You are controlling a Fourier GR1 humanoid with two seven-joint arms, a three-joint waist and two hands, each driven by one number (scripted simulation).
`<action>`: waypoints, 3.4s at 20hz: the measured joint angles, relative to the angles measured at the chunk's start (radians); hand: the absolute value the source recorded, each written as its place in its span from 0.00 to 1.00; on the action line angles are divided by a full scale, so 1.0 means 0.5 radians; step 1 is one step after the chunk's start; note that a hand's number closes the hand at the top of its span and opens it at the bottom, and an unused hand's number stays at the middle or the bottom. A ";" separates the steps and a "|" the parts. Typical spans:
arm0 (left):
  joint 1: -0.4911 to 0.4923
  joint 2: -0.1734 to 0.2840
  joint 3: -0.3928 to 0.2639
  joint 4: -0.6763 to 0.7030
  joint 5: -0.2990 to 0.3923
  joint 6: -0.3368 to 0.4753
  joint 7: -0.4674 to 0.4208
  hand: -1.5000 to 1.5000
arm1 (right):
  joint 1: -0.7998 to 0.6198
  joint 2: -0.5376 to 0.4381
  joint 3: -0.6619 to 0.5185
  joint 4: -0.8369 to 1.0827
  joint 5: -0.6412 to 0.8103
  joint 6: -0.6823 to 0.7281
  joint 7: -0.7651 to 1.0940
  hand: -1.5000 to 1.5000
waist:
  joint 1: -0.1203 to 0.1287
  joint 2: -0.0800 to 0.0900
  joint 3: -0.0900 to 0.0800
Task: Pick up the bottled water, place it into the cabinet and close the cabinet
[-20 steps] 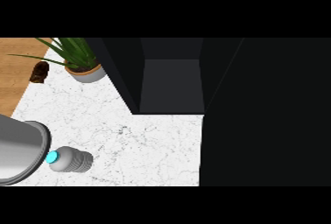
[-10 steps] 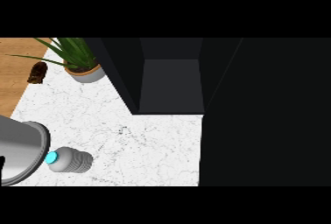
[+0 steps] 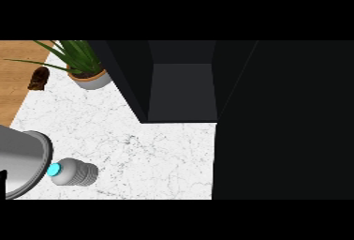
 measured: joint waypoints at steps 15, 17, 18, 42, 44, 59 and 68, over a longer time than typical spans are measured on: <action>-0.388 0.002 0.273 1.147 0.207 -0.129 -0.644 0.00 | 0.341 -0.010 0.034 -0.042 0.042 0.147 -0.271 0.00 | -0.013 0.002 -0.001; -0.460 0.031 0.349 1.339 0.244 -0.172 -0.763 0.00 | 0.389 -0.014 0.032 -0.042 0.049 0.166 -0.308 0.00 | -0.015 0.003 -0.001; -0.500 0.026 0.368 1.408 0.242 -0.162 -0.805 0.00 | 0.414 -0.017 0.032 -0.048 0.048 0.174 -0.320 0.00 | -0.016 0.003 -0.001; -1.101 0.090 0.615 2.819 0.468 -0.718 -1.647 1.00 | 0.629 -0.027 0.103 -0.062 0.123 0.240 -0.499 0.00 | -0.006 -0.008 0.047; -1.109 0.085 0.633 2.839 0.489 -0.736 -1.675 1.00 | 0.665 -0.032 0.103 -0.060 0.127 0.255 -0.531 0.00 | -0.010 -0.010 0.053; -1.294 0.060 0.390 2.893 0.329 -0.900 -1.661 1.00 | 0.592 -0.025 0.121 -0.041 0.148 0.244 -0.514 0.00 | -0.023 0.005 0.026; -1.519 0.002 -0.090 2.861 0.528 -0.834 -1.477 1.00 | 0.610 -0.030 0.088 -0.027 0.143 0.256 -0.529 0.00 | -0.015 0.003 0.004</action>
